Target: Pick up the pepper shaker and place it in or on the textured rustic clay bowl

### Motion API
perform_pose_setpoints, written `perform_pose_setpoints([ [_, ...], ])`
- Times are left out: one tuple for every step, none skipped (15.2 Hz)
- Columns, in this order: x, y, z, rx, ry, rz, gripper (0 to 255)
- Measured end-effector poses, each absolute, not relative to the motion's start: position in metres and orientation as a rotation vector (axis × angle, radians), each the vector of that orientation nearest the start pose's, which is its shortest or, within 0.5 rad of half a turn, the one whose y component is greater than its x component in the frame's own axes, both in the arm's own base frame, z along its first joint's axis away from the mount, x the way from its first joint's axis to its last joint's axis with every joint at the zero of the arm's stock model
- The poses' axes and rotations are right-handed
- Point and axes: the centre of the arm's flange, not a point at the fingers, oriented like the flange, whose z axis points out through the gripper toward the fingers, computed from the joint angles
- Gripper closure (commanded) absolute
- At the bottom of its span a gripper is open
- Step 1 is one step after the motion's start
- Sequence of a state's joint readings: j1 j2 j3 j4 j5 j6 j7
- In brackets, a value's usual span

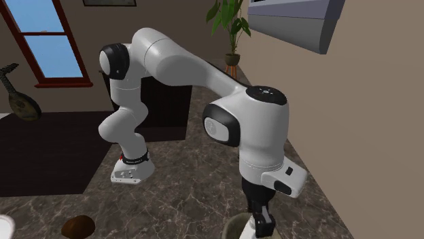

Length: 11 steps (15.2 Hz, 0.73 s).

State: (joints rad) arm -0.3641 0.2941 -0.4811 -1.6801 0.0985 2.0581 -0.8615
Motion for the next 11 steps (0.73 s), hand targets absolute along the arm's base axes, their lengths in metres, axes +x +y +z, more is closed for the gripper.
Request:
perform_pose_setpoints([
  [0.456,-0.463,0.457,-3.259,-0.001,-0.073,0],
  [0.456,-0.463,0.457,-3.259,-0.001,-0.073,0],
  [0.456,-0.463,0.457,-3.259,-0.001,-0.073,0],
  [0.456,-0.463,0.457,-3.259,-0.001,-0.073,0],
  [0.456,-0.463,0.457,-3.259,-0.001,-0.073,0],
  [0.454,-0.462,0.463,-3.259,-0.001,-0.073,0],
  [0.456,-0.46,0.471,-3.259,-0.001,-0.074,0],
  [0.455,-0.459,0.484,-3.259,-0.002,-0.075,0],
  [0.454,-0.458,0.496,-3.26,-0.002,-0.075,0],
  [0.454,-0.458,0.501,-3.26,-0.002,-0.075,0],
  [0.453,-0.457,0.504,-3.259,-0.002,-0.075,0],
])
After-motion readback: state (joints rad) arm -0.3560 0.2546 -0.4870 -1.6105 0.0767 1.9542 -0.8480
